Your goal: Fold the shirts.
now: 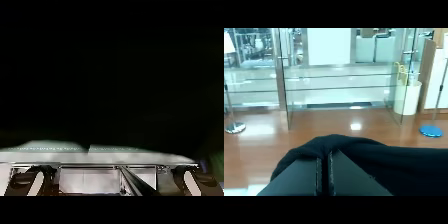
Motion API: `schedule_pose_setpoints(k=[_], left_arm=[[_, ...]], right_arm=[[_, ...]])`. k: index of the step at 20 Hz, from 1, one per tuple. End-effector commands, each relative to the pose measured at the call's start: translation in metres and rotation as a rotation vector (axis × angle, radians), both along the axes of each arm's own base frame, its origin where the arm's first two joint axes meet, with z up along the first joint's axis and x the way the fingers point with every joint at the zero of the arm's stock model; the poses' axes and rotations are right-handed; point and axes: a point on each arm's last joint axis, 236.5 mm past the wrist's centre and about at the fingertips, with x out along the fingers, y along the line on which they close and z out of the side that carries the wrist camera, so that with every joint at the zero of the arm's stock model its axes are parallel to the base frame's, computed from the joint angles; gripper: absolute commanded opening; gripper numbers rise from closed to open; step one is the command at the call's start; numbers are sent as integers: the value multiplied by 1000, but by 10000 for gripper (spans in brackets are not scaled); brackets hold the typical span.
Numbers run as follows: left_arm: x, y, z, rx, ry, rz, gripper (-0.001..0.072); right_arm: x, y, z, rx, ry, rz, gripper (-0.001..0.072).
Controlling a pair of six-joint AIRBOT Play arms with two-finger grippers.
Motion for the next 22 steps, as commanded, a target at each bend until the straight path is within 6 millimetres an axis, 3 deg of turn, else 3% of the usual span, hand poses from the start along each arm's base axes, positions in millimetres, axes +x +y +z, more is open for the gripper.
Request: schedule_pose_setpoints(k=[1, 3, 8, 12, 15, 19, 22], left_arm=[[-2, 17, -31, -62, 111, 0, 18], [35, 6, -66, -73, 240, -46, 18], [158, -12, -200, -39, 639, -40, 18], [272, -18, -298, -67, 780, -3, 18], [349, -15, -366, -122, 865, 23, 18], [418, -6, -441, -198, 1006, 44, 19], [436, -7, -477, -253, 1102, 37, 19]], right_arm=[[6, 0, -47, 51, 148, 1, 26], [33, 6, -88, 84, 263, 47, 26], [123, 11, -206, 184, 554, 148, 26], [219, -8, -291, 247, 700, 132, 26], [281, -20, -368, 313, 821, 114, 26], [349, -26, -434, 391, 901, 113, 26], [381, -28, -458, 445, 919, 103, 26]])
